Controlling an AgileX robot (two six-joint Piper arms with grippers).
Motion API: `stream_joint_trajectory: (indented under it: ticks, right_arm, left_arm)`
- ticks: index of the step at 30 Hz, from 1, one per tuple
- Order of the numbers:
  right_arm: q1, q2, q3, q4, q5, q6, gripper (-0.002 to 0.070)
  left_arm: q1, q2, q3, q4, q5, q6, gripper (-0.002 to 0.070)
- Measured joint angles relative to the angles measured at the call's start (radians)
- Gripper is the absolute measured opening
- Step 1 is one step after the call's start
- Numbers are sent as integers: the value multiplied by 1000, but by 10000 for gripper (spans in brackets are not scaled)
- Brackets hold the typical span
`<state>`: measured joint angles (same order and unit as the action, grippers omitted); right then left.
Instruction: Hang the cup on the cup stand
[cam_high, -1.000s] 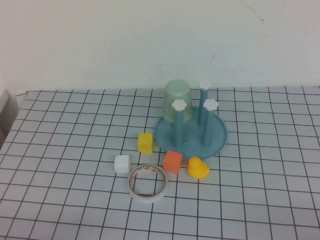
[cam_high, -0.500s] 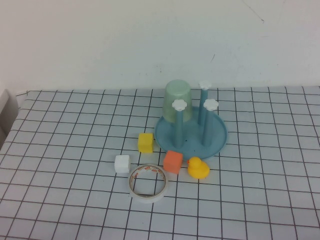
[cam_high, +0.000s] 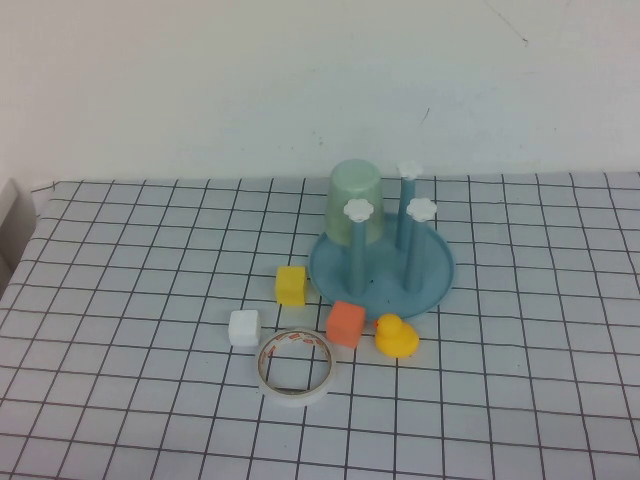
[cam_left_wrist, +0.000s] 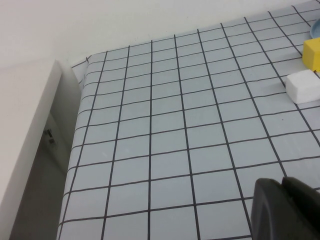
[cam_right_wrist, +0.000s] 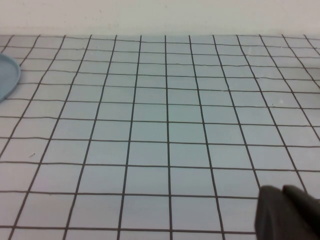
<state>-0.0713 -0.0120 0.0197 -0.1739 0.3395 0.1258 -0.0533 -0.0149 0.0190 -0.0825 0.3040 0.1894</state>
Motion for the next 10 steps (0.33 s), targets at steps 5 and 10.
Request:
stream_joint_trajectory:
  ticks: [5,10]
  right_arm:
    - [0,0,0,0,0,0,0]
    - [0,0,0,0,0,0,-1]
  left_arm:
    - [0,0,0,0,0,-4,-1]
    - [0,0,0,0,1,-4,-1]
